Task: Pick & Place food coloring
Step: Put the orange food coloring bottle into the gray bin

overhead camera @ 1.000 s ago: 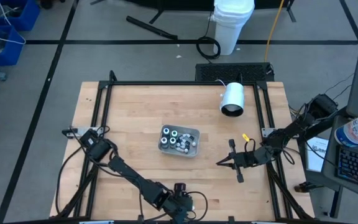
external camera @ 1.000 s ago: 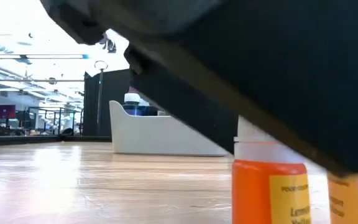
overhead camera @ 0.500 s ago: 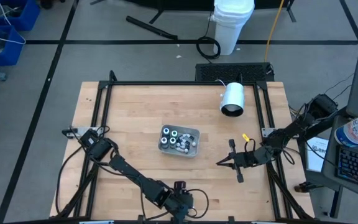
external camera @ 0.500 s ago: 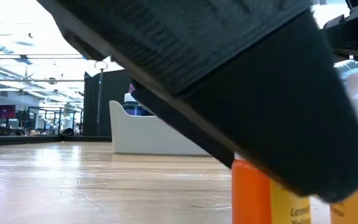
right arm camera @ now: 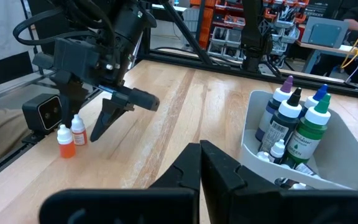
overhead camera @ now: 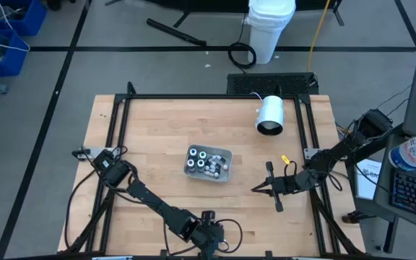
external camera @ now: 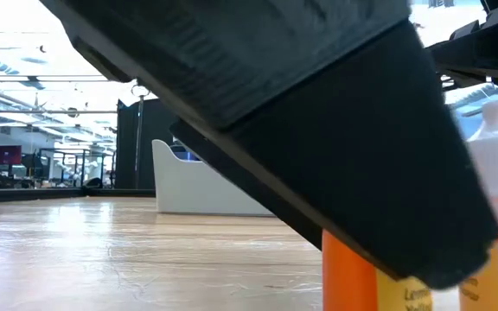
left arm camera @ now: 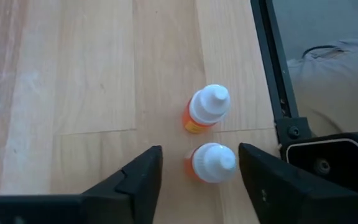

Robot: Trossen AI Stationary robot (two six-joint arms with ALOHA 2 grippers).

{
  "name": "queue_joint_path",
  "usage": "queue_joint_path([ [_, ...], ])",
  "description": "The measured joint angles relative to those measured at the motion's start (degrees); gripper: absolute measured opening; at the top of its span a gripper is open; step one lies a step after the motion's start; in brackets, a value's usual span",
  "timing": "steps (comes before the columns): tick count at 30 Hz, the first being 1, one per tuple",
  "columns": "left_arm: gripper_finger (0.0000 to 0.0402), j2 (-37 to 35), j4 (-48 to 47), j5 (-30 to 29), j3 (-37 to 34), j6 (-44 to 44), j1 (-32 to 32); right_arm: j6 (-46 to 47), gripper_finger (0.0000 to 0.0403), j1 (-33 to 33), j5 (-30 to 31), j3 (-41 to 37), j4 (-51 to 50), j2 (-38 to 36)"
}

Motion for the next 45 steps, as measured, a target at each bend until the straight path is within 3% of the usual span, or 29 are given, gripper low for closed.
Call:
queue_joint_path([
  [12, 0.0094, 0.0, 0.1, 0.3, 0.0, 0.2, 0.5, 0.0, 0.0000, 0.0, 0.0, 0.0, 0.0, 0.0],
  [22, 0.0092, -3.0, -3.3, 1.6, 0.0, 3.7, 0.4, 0.0, 0.0000, 0.0, 0.0, 0.0, 0.0, 0.0],
  [35, 0.0085, -19.8, -15.2, -12.1, 0.0, 18.9, -1.9, 0.1, 0.0000, 0.0, 0.0, 0.0, -0.4, 0.0],
  [45, 0.0084, -31.6, -28.6, -26.0, 0.0, 18.5, -2.9, 0.1, 0.0000, 0.0, 0.0, 0.0, -1.1, 0.0],
])
